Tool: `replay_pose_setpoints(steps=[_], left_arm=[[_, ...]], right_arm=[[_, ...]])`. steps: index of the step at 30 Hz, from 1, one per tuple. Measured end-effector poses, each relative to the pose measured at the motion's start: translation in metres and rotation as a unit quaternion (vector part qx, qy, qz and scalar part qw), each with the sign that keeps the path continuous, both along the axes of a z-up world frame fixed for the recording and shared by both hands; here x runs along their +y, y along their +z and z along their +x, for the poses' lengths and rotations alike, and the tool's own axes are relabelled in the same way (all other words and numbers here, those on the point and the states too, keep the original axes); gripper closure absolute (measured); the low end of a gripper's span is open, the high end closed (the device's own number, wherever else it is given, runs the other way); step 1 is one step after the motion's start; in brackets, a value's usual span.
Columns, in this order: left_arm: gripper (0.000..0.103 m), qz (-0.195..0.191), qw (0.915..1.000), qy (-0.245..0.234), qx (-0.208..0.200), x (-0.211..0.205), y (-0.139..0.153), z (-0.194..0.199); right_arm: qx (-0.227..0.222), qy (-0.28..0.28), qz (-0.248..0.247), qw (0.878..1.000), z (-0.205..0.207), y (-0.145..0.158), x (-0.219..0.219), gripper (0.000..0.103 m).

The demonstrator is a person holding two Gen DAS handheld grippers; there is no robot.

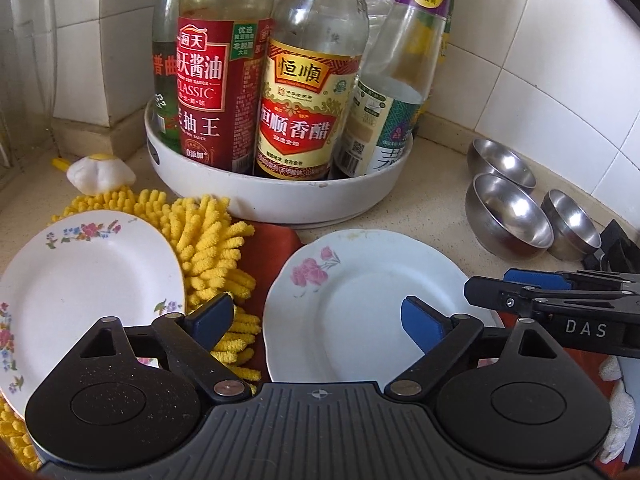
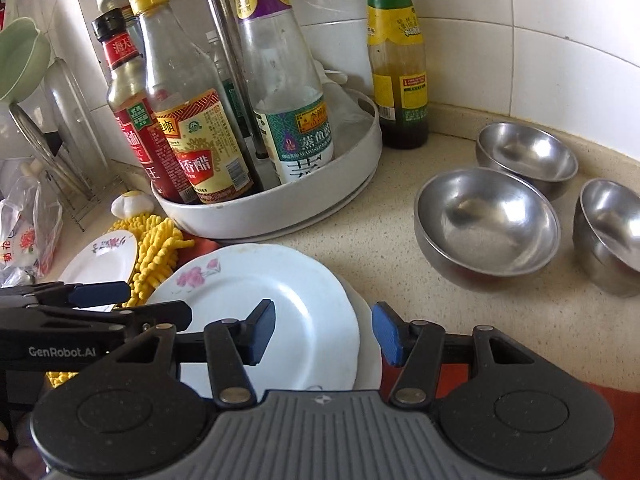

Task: Organize plates and bowls
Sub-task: 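Lower the plate onto the other pink-flowered plate and open the right gripper, then grasp the rim of the floral plate on the yellow mat with the right gripper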

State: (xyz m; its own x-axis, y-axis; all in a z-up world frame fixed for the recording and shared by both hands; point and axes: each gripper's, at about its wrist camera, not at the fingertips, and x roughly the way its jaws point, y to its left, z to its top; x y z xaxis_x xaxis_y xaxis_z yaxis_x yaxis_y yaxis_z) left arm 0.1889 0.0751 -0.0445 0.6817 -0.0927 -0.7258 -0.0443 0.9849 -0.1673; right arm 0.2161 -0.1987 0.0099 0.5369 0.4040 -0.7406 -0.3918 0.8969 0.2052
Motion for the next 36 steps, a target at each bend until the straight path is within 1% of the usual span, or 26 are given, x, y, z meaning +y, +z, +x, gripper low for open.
replay_pose_setpoints(steps=[4, 8, 10, 14, 18, 20, 23, 26, 29, 31, 34, 36], left_arm=[[0.008, 0.001, 0.9997, -0.021, 0.008, -0.009, -0.002, -0.002], [0.004, 0.011, 0.9993, -0.035, 0.011, -0.016, -0.008, 0.0], [0.004, 0.013, 0.999, -0.038, 0.018, -0.016, -0.011, 0.004], [0.003, 0.028, 0.9975, -0.058, 0.029, -0.02, -0.018, 0.015], [0.004, 0.023, 0.9946, -0.085, 0.055, -0.025, -0.03, 0.027], [0.003, 0.032, 0.9935, -0.095, 0.053, -0.03, -0.03, 0.026], [0.004, 0.033, 0.9935, -0.093, 0.057, -0.03, -0.03, 0.024], [0.006, 0.022, 0.9934, -0.092, 0.064, -0.026, -0.027, 0.017], [0.005, 0.022, 0.9932, -0.097, 0.062, -0.027, -0.027, 0.008], [0.006, 0.019, 0.9934, -0.095, 0.061, -0.026, -0.026, 0.004], [0.006, 0.003, 0.9947, -0.086, 0.056, -0.015, -0.016, -0.005], [0.006, 0.015, 0.9963, -0.073, 0.043, -0.007, -0.006, -0.014]], right_arm=[[0.004, -0.009, -0.005, 1.0, -0.006, -0.003, -0.007, 0.051], [0.023, -0.018, -0.011, 1.0, -0.013, -0.011, -0.014, 0.051], [0.036, -0.021, -0.01, 0.999, -0.018, -0.016, -0.017, 0.051], [0.063, -0.022, 0.006, 0.998, -0.027, -0.024, -0.021, 0.051], [0.079, -0.019, 0.029, 0.996, -0.031, -0.029, -0.021, 0.051], [0.079, -0.016, 0.044, 0.996, -0.033, -0.029, -0.021, 0.049], [0.081, -0.016, 0.05, 0.995, -0.037, -0.029, -0.023, 0.048], [0.083, -0.013, 0.048, 0.995, -0.042, -0.026, -0.028, 0.048], [0.086, -0.008, 0.045, 0.995, -0.042, -0.025, -0.03, 0.048], [0.081, -0.006, 0.039, 0.996, -0.043, -0.021, -0.03, 0.048], [0.046, -0.001, 0.023, 0.999, -0.047, -0.006, -0.026, 0.048], [0.019, 0.007, 0.021, 1.0, -0.048, 0.005, -0.022, 0.048]])
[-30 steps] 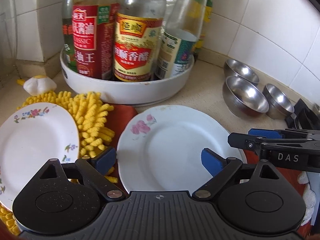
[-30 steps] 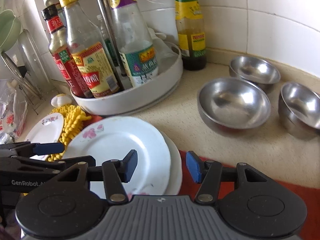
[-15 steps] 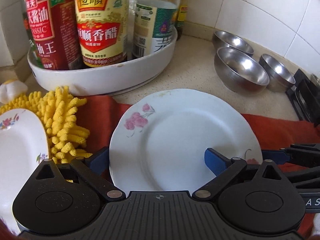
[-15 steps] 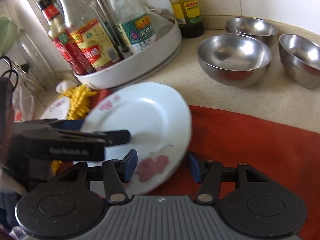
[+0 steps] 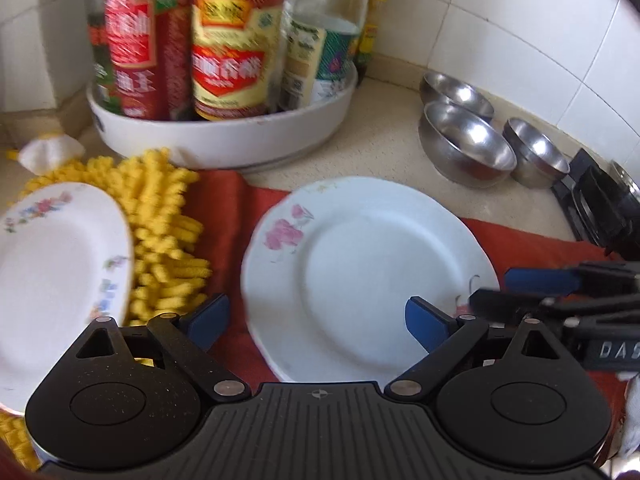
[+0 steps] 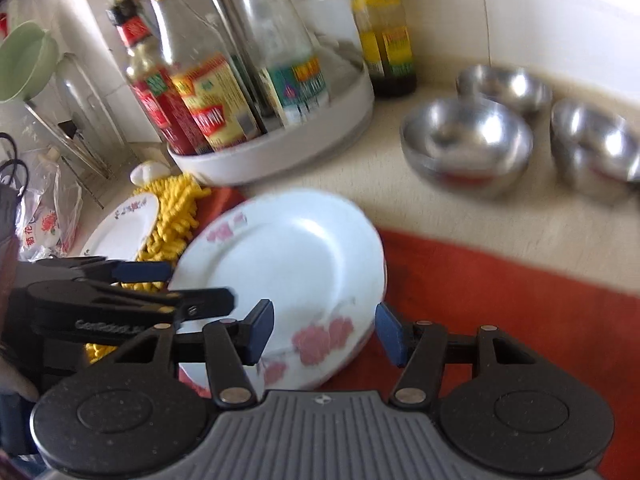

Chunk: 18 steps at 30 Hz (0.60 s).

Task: Organize plates and bowls
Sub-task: 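Grasp the rim of the floral plate on the yellow mat with the right gripper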

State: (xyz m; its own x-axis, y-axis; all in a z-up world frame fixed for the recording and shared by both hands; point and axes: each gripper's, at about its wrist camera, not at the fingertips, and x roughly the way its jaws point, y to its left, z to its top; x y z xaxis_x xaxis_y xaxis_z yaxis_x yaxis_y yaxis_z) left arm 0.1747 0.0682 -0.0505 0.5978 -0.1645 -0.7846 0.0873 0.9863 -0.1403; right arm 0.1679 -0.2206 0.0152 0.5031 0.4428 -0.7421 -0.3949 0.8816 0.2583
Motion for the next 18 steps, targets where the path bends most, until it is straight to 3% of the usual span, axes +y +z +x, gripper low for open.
replay_pose_setpoints(steps=[5, 10, 18], left_arm=[[0.003, 0.02, 0.9984, 0.043, -0.03, 0.034, 0.026, -0.016], [0.002, 0.052, 0.9916, 0.104, -0.056, 0.075, 0.046, -0.026], [0.002, 0.068, 0.9764, 0.201, -0.04, 0.135, 0.039, -0.044]], right_arm=[[-0.034, 0.043, 0.017, 0.998, 0.005, 0.017, 0.033, 0.048], [-0.028, 0.109, 0.036, 0.993, 0.013, 0.018, 0.086, 0.048], [0.003, 0.176, 0.05, 0.983, 0.029, 0.004, 0.161, 0.049]])
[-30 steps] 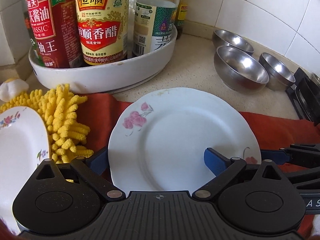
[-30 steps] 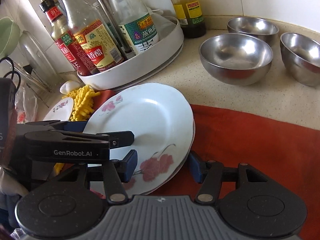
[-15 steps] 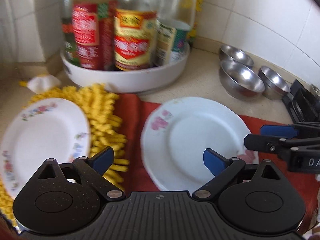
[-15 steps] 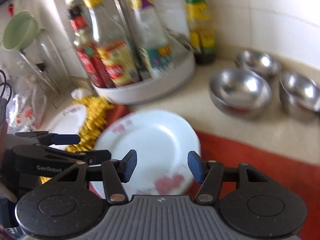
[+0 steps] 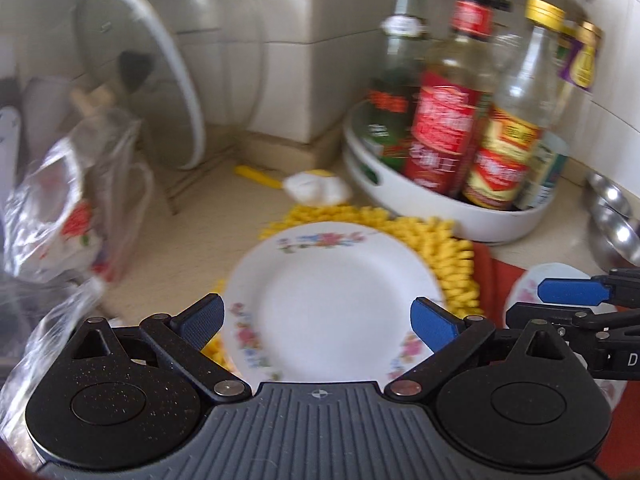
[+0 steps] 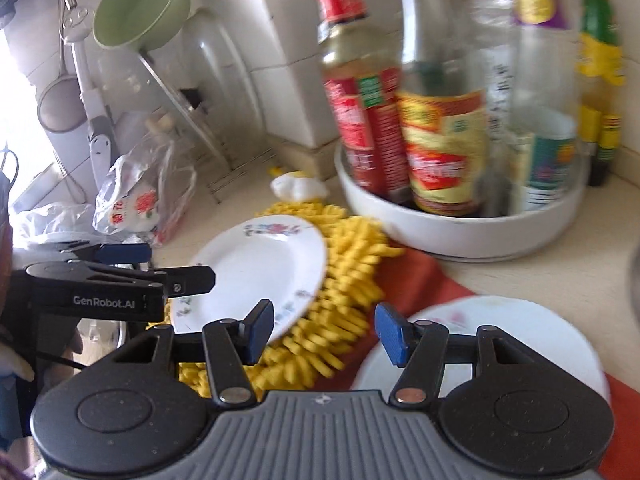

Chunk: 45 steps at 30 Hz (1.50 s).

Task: Organize plates and bowls
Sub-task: 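Grasp the rim of the floral plate on the yellow mat with the right gripper, then lift the floral plate and carry it over the pink-flowered plate stack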

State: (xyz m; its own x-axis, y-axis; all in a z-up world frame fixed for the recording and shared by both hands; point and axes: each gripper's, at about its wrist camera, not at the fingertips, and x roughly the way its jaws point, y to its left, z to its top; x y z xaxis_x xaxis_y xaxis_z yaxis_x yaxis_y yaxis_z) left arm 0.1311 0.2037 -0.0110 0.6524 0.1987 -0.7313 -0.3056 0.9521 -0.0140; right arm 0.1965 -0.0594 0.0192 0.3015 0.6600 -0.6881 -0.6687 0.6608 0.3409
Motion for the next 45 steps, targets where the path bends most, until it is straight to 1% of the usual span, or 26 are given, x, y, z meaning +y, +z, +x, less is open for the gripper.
replay_pose_setpoints(steps=[3, 6, 12, 16, 18, 21, 26, 29, 32, 33, 35, 38, 40, 41, 42, 44, 45], left_arm=[[0.003, -0.017, 0.9996, 0.021, 0.004, 0.014, -0.007, -0.002], [0.005, -0.018, 0.9994, 0.025, 0.016, 0.024, -0.018, 0.002], [0.008, -0.041, 0.9986, 0.01, 0.034, 0.036, -0.037, 0.018], [0.015, -0.073, 0.9962, -0.011, 0.046, 0.041, -0.048, 0.028], [0.018, -0.082, 0.9952, -0.021, 0.049, 0.042, -0.052, 0.029], [0.017, -0.075, 0.9954, -0.028, 0.054, 0.04, -0.053, 0.032], [0.016, -0.075, 0.9951, -0.032, 0.055, 0.041, -0.056, 0.04], [0.015, -0.077, 0.9949, -0.034, 0.055, 0.043, -0.056, 0.042], [0.014, -0.073, 0.9951, -0.037, 0.056, 0.04, -0.056, 0.042], [0.014, -0.072, 0.9951, -0.037, 0.056, 0.039, -0.055, 0.041], [0.015, -0.073, 0.9949, -0.037, 0.058, 0.037, -0.053, 0.037], [0.015, -0.087, 0.9934, -0.049, 0.056, 0.032, -0.047, 0.023], [0.015, -0.084, 0.9928, -0.064, 0.057, 0.028, -0.046, 0.017], [0.015, -0.083, 0.9928, -0.066, 0.057, 0.028, -0.047, 0.016], [0.015, -0.079, 0.993, -0.066, 0.056, 0.03, -0.05, 0.017], [0.015, -0.078, 0.9938, -0.053, 0.059, 0.038, -0.056, 0.023], [0.014, -0.086, 0.9934, -0.047, 0.06, 0.043, -0.059, 0.026]], right_arm=[[0.014, 0.016, -0.001, 1.0, 0.002, -0.008, 0.022, 0.05], [0.021, 0.025, -0.007, 0.999, 0.0, -0.015, 0.035, 0.05], [0.038, 0.023, -0.018, 0.999, 0.006, -0.029, 0.049, 0.051], [0.045, 0.015, -0.017, 0.999, 0.009, -0.035, 0.052, 0.051], [0.044, 0.013, -0.015, 0.999, 0.008, -0.034, 0.051, 0.052], [0.038, 0.012, -0.015, 0.999, 0.006, -0.034, 0.05, 0.055], [0.047, 0.012, -0.009, 0.999, 0.011, -0.035, 0.048, 0.056], [0.039, 0.014, -0.017, 0.999, 0.012, -0.034, 0.051, 0.056], [0.05, 0.005, -0.013, 0.999, 0.019, -0.04, 0.055, 0.056], [0.053, 0.002, -0.014, 0.999, 0.019, -0.039, 0.055, 0.056], [0.043, 0.008, -0.022, 0.999, 0.015, -0.036, 0.054, 0.056], [0.033, 0.012, -0.034, 0.999, 0.011, -0.034, 0.05, 0.056], [0.051, 0.002, -0.028, 0.998, 0.017, -0.037, 0.044, 0.06], [0.061, -0.004, -0.023, 0.998, 0.02, -0.038, 0.042, 0.064], [0.07, -0.008, -0.017, 0.997, 0.022, -0.037, 0.04, 0.065], [0.071, -0.01, -0.016, 0.997, 0.021, -0.034, 0.039, 0.065], [0.065, -0.006, -0.024, 0.998, 0.018, -0.033, 0.041, 0.065]])
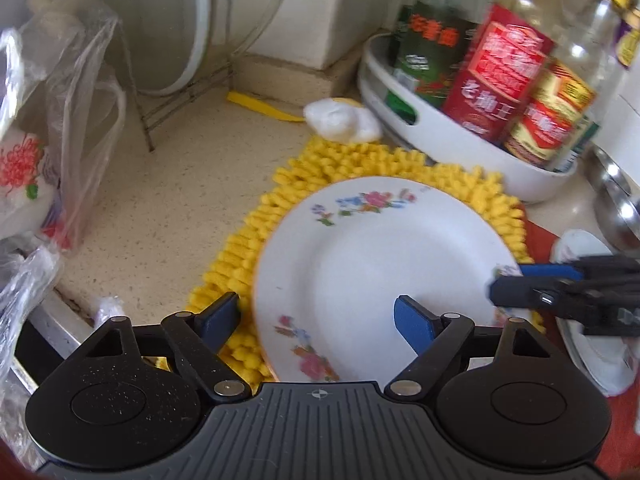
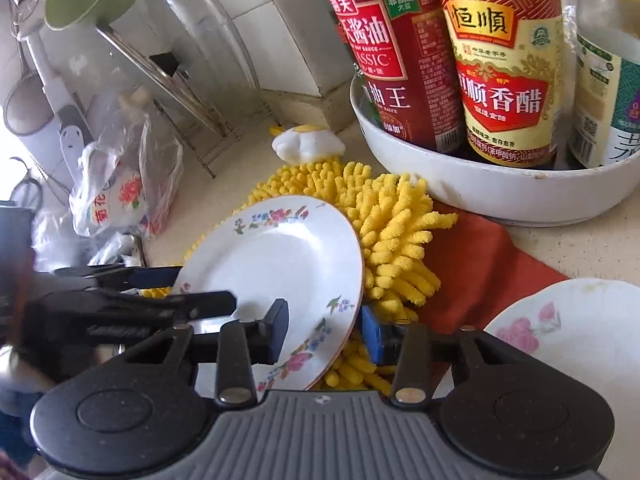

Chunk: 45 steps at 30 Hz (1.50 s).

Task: Organize plates and bowls
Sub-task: 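Lift the floral plate and carry it over the pink-flowered plate stack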

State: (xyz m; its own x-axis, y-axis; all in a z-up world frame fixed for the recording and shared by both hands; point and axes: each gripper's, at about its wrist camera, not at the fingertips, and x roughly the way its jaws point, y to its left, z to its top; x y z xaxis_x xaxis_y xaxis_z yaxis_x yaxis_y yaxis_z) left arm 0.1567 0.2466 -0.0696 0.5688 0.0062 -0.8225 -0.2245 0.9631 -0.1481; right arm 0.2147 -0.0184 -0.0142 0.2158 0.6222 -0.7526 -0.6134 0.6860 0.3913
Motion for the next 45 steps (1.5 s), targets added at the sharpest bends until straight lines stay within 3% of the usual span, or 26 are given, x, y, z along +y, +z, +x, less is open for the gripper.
replay_pose_setpoints(steps=[2, 6, 16, 24, 33, 45], left_arm=[[0.014, -0.007, 1.0, 0.002, -0.001, 0.002, -0.001, 0.001], [0.011, 0.013, 0.9994, -0.032, -0.007, -0.014, 0.0, -0.002], [0.012, 0.009, 0.9994, -0.01, -0.033, -0.019, 0.021, -0.011], [0.012, 0.025, 0.9982, 0.003, -0.054, -0.03, 0.041, -0.013], [0.011, 0.037, 0.997, -0.014, -0.066, -0.068, 0.054, -0.006], [0.011, 0.034, 0.9931, -0.083, -0.076, -0.125, 0.06, 0.016]], right_arm=[[-0.011, 0.007, -0.015, 1.0, -0.005, -0.002, 0.004, 0.065], [-0.019, 0.004, -0.023, 1.0, -0.008, -0.003, 0.009, 0.065], [-0.034, -0.008, -0.027, 0.999, -0.016, 0.006, 0.006, 0.065], [-0.054, -0.012, 0.003, 0.998, -0.019, 0.022, -0.007, 0.065], [-0.067, -0.045, 0.019, 0.997, -0.021, 0.036, -0.05, 0.065], [-0.077, -0.119, 0.013, 0.99, -0.027, 0.051, -0.123, 0.065]])
